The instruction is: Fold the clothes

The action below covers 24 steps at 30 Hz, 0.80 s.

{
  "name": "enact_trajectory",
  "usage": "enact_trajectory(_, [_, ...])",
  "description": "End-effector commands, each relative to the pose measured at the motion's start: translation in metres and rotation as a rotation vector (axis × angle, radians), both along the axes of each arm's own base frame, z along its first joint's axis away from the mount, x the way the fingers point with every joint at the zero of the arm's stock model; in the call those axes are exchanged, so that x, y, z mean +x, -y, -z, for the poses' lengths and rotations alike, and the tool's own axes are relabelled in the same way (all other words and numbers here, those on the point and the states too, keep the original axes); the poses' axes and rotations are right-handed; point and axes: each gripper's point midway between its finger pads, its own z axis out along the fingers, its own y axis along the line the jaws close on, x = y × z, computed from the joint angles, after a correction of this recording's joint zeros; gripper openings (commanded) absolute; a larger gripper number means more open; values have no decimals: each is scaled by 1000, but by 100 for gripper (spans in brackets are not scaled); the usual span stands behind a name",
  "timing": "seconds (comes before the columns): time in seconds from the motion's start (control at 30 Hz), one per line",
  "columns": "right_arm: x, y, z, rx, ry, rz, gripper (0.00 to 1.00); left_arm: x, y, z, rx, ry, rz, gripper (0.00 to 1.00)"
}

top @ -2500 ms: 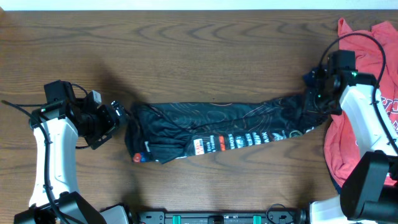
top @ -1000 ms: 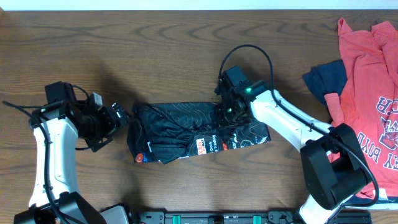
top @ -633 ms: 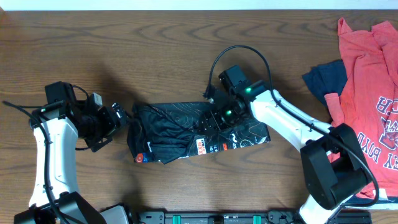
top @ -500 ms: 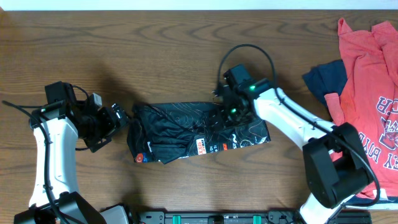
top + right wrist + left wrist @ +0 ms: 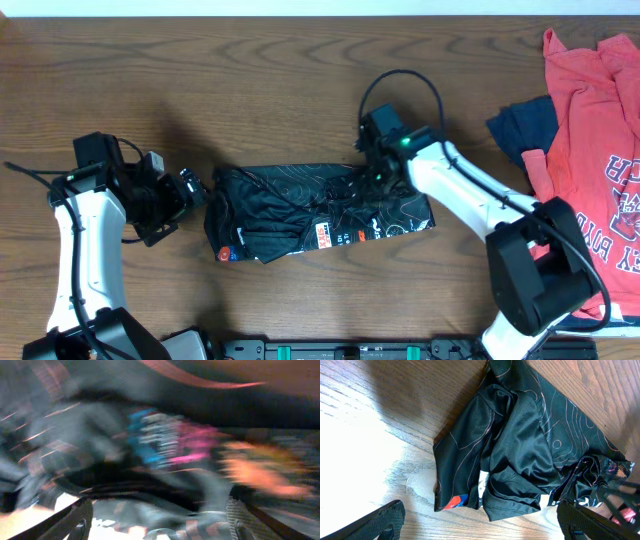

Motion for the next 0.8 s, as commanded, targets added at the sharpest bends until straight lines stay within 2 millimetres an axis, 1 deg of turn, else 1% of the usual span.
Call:
enact_trajectory(0.0, [-25, -31, -8, 115, -51, -119, 90, -5, 1, 5, 4, -18, 10, 98])
enact_trajectory(0.1, [-40, -48, -12, 165, -78, -175, 96, -5, 1, 5, 4, -18, 10, 98])
enact_trajectory(0.2, [-59, -69, -22, 281, -109, -299, 96, -5, 1, 5, 4, -17, 10, 98])
enact_trajectory(0.27, [-73, -84, -33, 390, -126, -401, 95, -5, 1, 5, 4, -18, 10, 98])
enact_trajectory(0.3, [-73, -85, -34, 393, -124, -407, 93, -5, 1, 5, 4, -18, 10, 98])
enact_trajectory(0.33, [-72, -84, -33, 383, -119, -405, 88, -5, 1, 5, 4, -18, 10, 98])
enact_trajectory(0.37, [-68, -81, -31, 363, -107, -399, 84, -5, 1, 5, 4, -18, 10, 98])
enact_trajectory(0.4, [-63, -76, -29, 328, -90, -386, 83, -5, 1, 5, 4, -18, 10, 98])
enact_trajectory(0.47, [-46, -58, -28, 218, -42, -315, 84, -5, 1, 5, 4, -18, 10, 98])
enact_trajectory(0.53, [-26, -37, -34, 103, 28, -227, 86, -5, 1, 5, 4, -17, 10, 98])
enact_trajectory(0.63, [-3, -4, -50, -32, 138, -107, 87, -5, 1, 5, 4, -17, 10, 98])
enact_trajectory(0.7, [1, 10, -53, -85, 158, -77, 86, -5, 1, 5, 5, -17, 10, 98])
enact_trajectory(0.77, [-2, 17, -48, -103, 133, -69, 81, -5, 1, 5, 5, -17, 10, 98])
